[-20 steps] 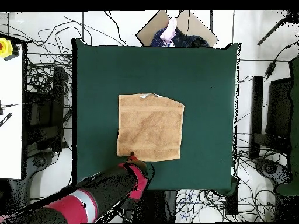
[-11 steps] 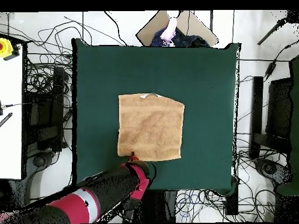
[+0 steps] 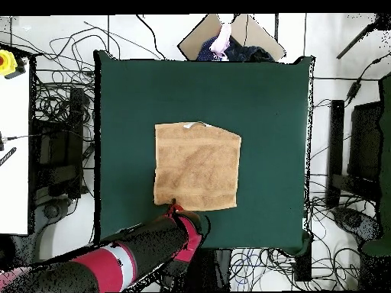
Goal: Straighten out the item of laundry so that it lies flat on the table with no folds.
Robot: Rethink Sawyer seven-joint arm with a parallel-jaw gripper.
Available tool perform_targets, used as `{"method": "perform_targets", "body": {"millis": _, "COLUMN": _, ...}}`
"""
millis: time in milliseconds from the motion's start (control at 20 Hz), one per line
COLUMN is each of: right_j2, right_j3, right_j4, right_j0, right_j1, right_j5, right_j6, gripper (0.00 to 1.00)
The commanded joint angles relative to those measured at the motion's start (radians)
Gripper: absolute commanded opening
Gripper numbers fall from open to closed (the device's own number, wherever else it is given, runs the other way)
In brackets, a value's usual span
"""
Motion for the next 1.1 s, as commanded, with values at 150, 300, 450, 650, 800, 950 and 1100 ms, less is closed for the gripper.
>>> {"method": "perform_targets", "body": {"millis": 150, "right_j2": 0.007, "right_j3": -0.091, "right_j4": 0.059, "right_j0": -0.028, "right_j1": 0.183, "right_j5": 0.037, "right_j6": -0.074, "gripper": 0.0}}
{"method": "perform_targets", "body": {"millis": 300, "right_j2": -0.025, "right_j3": -0.046, "right_j4": 0.135, "right_j0": -0.014, "right_j1": 0.208, "right_j5": -0.01, "right_j6": -0.064, "gripper": 0.0}}
{"method": "perform_targets", "body": {"millis": 450, "right_j2": -0.027, "right_j3": -0.019, "right_j4": 0.173, "right_j0": -0.006, "right_j1": 0.227, "right_j5": -0.035, "right_j6": -0.043, "gripper": 0.0}}
{"method": "perform_targets", "body": {"millis": 650, "right_j2": -0.027, "right_j3": 0.069, "right_j4": 0.168, "right_j0": -0.001, "right_j1": 0.154, "right_j5": -0.009, "right_j6": 0.038, "gripper": 0.0}}
{"method": "perform_targets", "body": {"millis": 800, "right_j2": -0.044, "right_j3": 0.128, "right_j4": 0.165, "right_j0": 0.003, "right_j1": 0.103, "right_j5": 0.004, "right_j6": 0.06, "gripper": 0.0}}
{"method": "perform_targets", "body": {"millis": 950, "right_j2": -0.043, "right_j3": 0.161, "right_j4": 0.163, "right_j0": -0.002, "right_j1": 0.062, "right_j5": 0.019, "right_j6": 0.079, "gripper": 0.0}}
{"method": "perform_targets", "body": {"millis": 1100, "right_j2": -0.05, "right_j3": 0.199, "right_j4": 0.162, "right_j0": -0.013, "right_j1": 0.039, "right_j5": 0.014, "right_j6": 0.087, "gripper": 0.0}}
